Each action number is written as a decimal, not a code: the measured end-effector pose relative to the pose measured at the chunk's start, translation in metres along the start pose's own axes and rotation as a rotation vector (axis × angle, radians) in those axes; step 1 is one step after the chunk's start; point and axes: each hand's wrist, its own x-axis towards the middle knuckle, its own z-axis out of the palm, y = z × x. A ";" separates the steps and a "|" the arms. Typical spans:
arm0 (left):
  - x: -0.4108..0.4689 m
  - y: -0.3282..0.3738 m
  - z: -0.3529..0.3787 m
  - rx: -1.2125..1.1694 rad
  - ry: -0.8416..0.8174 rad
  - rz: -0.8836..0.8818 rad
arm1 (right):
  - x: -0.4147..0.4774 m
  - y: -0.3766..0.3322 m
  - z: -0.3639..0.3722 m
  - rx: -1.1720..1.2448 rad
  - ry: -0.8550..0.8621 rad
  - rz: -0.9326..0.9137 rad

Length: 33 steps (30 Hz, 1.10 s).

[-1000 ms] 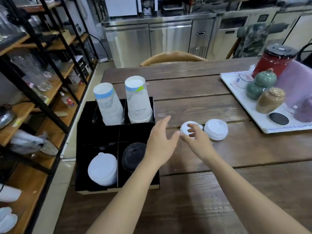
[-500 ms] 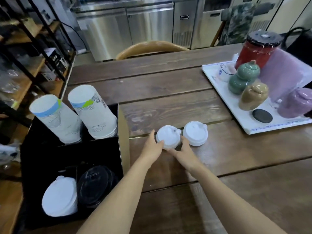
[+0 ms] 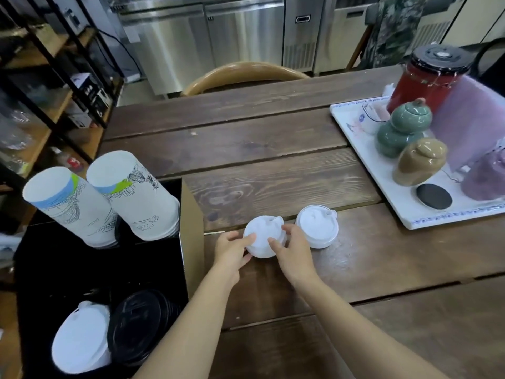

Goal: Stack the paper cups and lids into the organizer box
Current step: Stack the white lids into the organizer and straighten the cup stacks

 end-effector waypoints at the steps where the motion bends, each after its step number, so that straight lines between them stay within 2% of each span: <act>1: -0.001 0.003 -0.002 -0.036 -0.031 -0.017 | 0.001 -0.001 -0.002 0.003 0.007 -0.024; 10: -0.017 0.025 0.033 -0.087 -0.324 -0.045 | 0.021 -0.014 -0.052 0.079 0.209 -0.151; 17: -0.012 0.035 0.083 0.034 -0.258 0.068 | 0.027 0.004 -0.091 0.115 0.309 -0.064; 23: 0.007 0.024 0.104 0.221 -0.198 0.122 | 0.036 0.023 -0.097 0.048 0.271 0.099; 33: 0.005 0.020 0.112 0.429 -0.373 0.210 | 0.044 0.034 -0.101 0.095 0.099 0.098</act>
